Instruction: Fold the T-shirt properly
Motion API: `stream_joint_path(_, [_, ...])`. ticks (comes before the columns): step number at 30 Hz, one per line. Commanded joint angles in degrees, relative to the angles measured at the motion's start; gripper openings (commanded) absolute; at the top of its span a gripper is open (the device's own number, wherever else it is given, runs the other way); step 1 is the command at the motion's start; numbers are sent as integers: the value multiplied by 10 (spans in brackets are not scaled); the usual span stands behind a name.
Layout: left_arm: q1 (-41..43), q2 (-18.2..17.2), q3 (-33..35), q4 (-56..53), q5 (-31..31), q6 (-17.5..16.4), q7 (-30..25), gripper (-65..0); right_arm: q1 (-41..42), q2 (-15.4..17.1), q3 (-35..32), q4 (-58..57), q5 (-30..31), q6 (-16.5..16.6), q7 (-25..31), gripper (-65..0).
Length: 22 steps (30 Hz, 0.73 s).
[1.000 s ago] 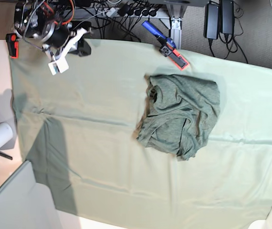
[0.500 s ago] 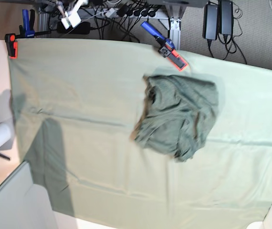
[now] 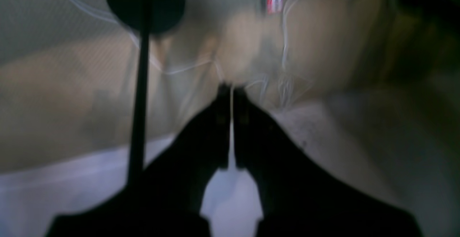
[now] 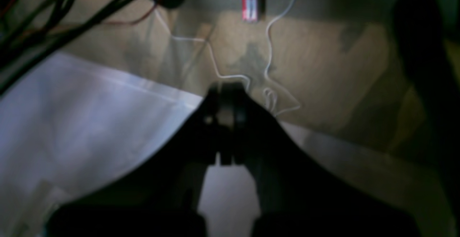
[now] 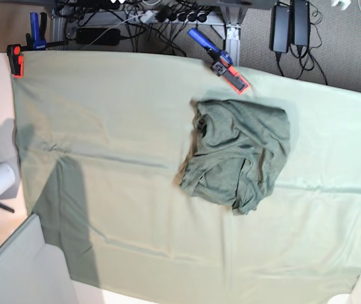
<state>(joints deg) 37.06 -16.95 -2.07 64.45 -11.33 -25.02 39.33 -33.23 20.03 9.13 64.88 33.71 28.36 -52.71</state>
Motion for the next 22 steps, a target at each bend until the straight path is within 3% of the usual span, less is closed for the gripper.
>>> stream_joint_path(1, [-22,-3,16,-42,5,9,-12,-633,20,7,-10,-27,-3,1,7,-650])
stream_joint_path(4, [-121,-3,77,-191,18,36,-67,-633,100,7,-48,-132,-5,-1,29,-650])
stream_joint_path(9, [-263,1,192,-372,5,38,-117,-635,215,5,-83,-269,-33,-2,30,-650])
stream_joint_path(12, [-314,1,248,-392,-18,38,-136,-635,261,-3,-84,-302,-64,-4,30,-650])
stream_joint_path(16, [-353,7,296,-392,-52,38,-112,-635,292,-11,-84,-308,-92,-18,17,-650])
stream_joint_path(22, [-359,19,309,-392,-56,38,-151,-634,306,-12,-84,-306,-85,-27,2,-650])
